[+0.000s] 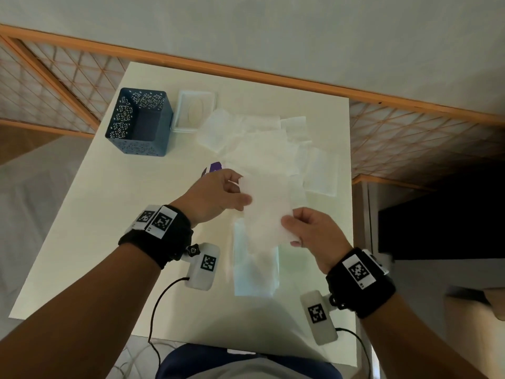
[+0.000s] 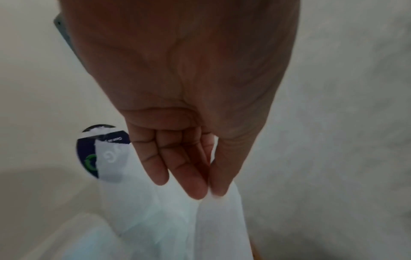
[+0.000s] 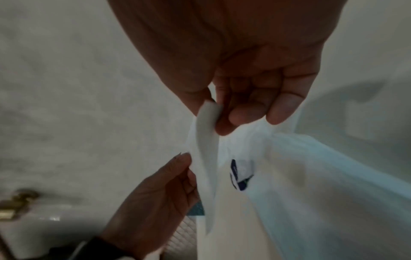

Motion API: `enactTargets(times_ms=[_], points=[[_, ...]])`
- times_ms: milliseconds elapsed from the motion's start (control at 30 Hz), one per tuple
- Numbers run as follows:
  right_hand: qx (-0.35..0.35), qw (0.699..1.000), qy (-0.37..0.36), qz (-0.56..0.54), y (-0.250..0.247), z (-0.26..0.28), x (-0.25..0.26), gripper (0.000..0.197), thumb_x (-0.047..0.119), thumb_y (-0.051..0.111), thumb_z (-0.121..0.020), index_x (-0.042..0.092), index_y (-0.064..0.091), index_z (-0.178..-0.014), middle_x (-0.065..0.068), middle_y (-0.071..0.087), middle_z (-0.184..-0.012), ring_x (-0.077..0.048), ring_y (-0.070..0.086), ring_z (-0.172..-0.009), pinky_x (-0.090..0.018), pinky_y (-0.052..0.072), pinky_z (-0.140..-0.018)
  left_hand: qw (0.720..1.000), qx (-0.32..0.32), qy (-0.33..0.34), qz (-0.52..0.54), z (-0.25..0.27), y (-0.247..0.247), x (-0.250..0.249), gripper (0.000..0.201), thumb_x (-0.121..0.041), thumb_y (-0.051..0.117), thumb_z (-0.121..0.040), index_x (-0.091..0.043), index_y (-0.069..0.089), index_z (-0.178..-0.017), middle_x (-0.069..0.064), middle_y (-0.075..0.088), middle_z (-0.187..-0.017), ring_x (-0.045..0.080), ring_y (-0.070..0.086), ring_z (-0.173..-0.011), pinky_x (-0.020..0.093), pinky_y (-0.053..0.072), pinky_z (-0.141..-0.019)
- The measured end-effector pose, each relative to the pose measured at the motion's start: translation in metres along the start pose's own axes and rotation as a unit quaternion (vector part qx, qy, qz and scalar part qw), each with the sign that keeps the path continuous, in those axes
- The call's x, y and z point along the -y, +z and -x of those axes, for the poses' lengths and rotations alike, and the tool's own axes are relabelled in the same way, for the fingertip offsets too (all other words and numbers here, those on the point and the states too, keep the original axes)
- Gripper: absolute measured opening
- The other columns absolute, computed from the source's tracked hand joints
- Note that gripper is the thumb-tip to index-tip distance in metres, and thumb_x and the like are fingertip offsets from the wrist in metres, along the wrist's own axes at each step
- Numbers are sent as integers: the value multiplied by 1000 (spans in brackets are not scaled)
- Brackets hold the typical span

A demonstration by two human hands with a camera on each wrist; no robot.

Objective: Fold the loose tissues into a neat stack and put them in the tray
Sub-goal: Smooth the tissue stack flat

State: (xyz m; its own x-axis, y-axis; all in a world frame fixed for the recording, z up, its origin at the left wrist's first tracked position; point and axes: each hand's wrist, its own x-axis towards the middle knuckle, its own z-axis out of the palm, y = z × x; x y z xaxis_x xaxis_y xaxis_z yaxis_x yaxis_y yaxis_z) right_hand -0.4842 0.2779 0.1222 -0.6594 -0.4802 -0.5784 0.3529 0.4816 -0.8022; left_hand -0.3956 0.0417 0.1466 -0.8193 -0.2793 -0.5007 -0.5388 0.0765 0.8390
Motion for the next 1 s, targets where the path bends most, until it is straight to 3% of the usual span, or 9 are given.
enactTargets(times_ms=[67, 167, 267, 333, 400, 500, 633, 800, 1000], points=[[4, 1000, 13, 14, 4, 3, -14, 9, 15, 71, -96, 6, 72, -95, -6, 78, -88, -17, 72, -78, -29, 60, -67, 1000, 2, -23, -19, -2, 7, 14, 25, -15, 85, -86, -15, 66, -103, -5, 76, -77, 13, 74, -75, 36, 54, -94], [0, 994, -4, 112, 7, 5, -29, 16, 17, 70, -96, 3, 70, -89, -13, 77, -83, -26, 74, -74, -45, 62, -76, 997, -10, -35, -73, -3, 16, 33, 26, -22, 85, -86, -14, 66, -102, -1, 79, -80, 17, 77, -79, 39, 57, -90], [9, 978, -16, 208, 13, 9, -39, 29, 27, 69, -95, 2, 64, -81, -14, 70, -74, -22, 70, -62, -36, 55, -71, 993, -20, -48, -107, -1, 21, 50, 26, -25, 83, -86, -15, 64, -101, -1, 79, -75, 16, 76, -77, 34, 54, -78], [24, 969, -11, 244, 15, 11, -46, 36, 30, 70, -94, 2, 59, -75, -14, 61, -68, -18, 57, -57, -32, 49, -64, 991, -25, -59, -120, 0, 25, 60, 26, -24, 83, -85, -13, 63, -97, 0, 78, -73, 14, 74, -71, 29, 49, -69], [52, 960, -3, 275, 19, 11, -53, 40, 32, 72, -93, 8, 52, -67, -5, 46, -62, -14, 40, -54, -22, 38, -54, 988, -28, -66, -134, 0, 29, 71, 27, -23, 84, -84, -13, 61, -95, 1, 77, -71, 15, 72, -68, 26, 44, -63], [76, 952, 19, 296, 23, 8, -64, 41, 33, 72, -91, 15, 46, -65, -2, 40, -61, -15, 35, -54, -26, 35, -53, 984, -26, -76, -157, -2, 34, 86, 30, -25, 86, -83, -15, 60, -96, 2, 76, -73, 11, 67, -63, 19, 41, -55], [63, 940, 35, 332, 22, 5, -69, 40, 42, 71, -90, 19, 49, -66, 5, 49, -62, -13, 46, -57, -28, 40, -58, 981, -33, -91, -168, -3, 38, 97, 34, -30, 87, -82, -21, 58, -98, 1, 74, -76, 16, 69, -70, 27, 42, -60], [31, 930, 21, 365, 4, -6, -53, 44, 56, 66, -92, 17, 57, -76, 3, 60, -74, -18, 57, -70, -36, 47, -68, 980, -37, -106, -165, -3, 39, 105, 44, -34, 89, -79, -23, 57, -107, -1, 70, -77, 16, 66, -72, 27, 42, -61], [-7, 926, -21, 376, -13, -60, -10, 33, 47, 64, -96, 24, 52, -75, 6, 57, -74, -18, 56, -73, -31, 39, -66, 975, -87, -100, -178, 5, 38, 98, 62, -64, 82, -79, -30, 48, -118, -5, 70, -83, 10, 68, -78, 28, 47, -67]])
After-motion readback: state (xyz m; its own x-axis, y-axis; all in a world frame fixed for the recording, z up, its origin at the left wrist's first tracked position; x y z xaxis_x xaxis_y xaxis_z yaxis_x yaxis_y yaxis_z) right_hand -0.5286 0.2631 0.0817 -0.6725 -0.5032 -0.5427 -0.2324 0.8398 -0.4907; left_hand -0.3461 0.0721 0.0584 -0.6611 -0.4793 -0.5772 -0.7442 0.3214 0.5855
